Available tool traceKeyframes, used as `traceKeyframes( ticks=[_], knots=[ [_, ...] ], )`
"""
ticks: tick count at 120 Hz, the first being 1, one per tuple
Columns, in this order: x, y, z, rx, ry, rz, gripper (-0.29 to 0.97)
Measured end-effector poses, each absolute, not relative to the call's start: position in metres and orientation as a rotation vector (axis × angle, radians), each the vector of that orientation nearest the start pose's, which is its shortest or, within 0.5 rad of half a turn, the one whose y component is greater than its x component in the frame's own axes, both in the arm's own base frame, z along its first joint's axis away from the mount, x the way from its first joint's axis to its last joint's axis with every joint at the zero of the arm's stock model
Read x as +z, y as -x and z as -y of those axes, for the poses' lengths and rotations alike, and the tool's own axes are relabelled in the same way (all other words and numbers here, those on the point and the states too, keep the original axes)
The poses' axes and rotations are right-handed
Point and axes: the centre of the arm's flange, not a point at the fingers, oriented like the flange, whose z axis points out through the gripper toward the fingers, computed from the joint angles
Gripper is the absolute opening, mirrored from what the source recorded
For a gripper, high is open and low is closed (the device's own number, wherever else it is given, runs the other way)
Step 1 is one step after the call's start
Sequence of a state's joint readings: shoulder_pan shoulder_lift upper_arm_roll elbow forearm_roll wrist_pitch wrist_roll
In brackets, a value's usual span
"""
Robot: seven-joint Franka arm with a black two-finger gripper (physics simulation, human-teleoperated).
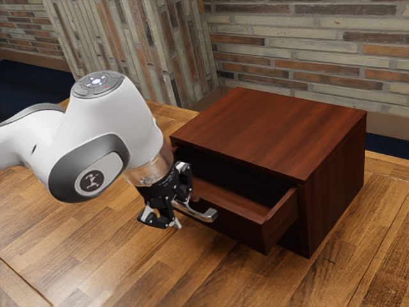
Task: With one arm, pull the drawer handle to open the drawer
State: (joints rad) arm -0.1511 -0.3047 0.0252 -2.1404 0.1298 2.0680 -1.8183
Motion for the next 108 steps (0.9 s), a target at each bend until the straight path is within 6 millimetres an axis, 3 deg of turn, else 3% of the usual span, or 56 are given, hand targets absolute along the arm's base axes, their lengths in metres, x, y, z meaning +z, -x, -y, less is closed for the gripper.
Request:
traceKeyframes(
  ticks=[108],
  knots=[
    [0.566,-0.423,0.043,0.37,-1.998,-2.175,0.13]
  ],
)
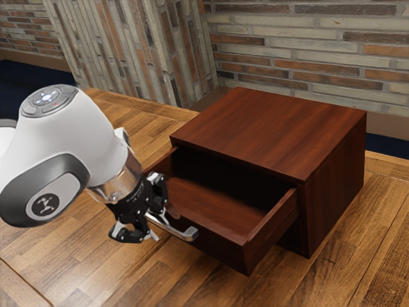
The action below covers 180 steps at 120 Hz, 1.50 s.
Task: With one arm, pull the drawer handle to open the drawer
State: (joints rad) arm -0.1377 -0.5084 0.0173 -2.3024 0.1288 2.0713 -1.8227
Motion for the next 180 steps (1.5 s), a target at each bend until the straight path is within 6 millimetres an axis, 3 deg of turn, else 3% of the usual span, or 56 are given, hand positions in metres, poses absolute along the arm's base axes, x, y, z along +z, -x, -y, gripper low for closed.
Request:
traceKeyframes(
  ticks=[52,122,148,180],
  knots=[
    [0.573,-0.398,0.037,0.393,-1.969,-2.167,0.12],
    [0.575,-0.396,0.036,0.399,-1.967,-2.164,0.13],
    [0.575,-0.396,0.046,0.411,-1.994,-2.145,0.17],
    [0.596,-0.399,0.061,0.452,-2.002,-2.097,0.25]
  ],
)
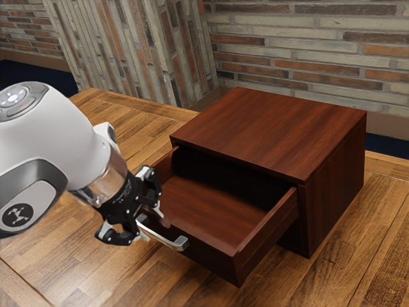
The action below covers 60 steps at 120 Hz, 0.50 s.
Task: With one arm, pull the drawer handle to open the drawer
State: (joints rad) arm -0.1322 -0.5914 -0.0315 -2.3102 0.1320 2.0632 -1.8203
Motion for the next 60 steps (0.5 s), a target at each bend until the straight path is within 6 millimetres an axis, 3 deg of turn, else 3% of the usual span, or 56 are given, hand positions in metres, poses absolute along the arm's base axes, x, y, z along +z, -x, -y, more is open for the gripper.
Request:
traceKeyframes(
  ticks=[10,19,24,28,34,41,52,60],
  knots=[
    [0.621,-0.413,0.077,0.478,-2.003,-2.062,0.34],
    [0.704,-0.456,0.128,0.482,-2.026,-2.013,0.44],
    [0.738,-0.465,0.155,0.449,-2.053,-2.002,0.48],
    [0.76,-0.466,0.158,0.425,-2.06,-2.005,0.5],
    [0.777,-0.473,0.123,0.411,-2.07,-2.047,0.54],
    [0.773,-0.491,0.065,0.397,-2.127,-2.081,0.57],
    [0.728,-0.529,0.013,0.265,-2.325,-2.034,0.6],
    [0.707,-0.542,-0.018,0.142,-2.406,-1.951,0.61]
  ],
)
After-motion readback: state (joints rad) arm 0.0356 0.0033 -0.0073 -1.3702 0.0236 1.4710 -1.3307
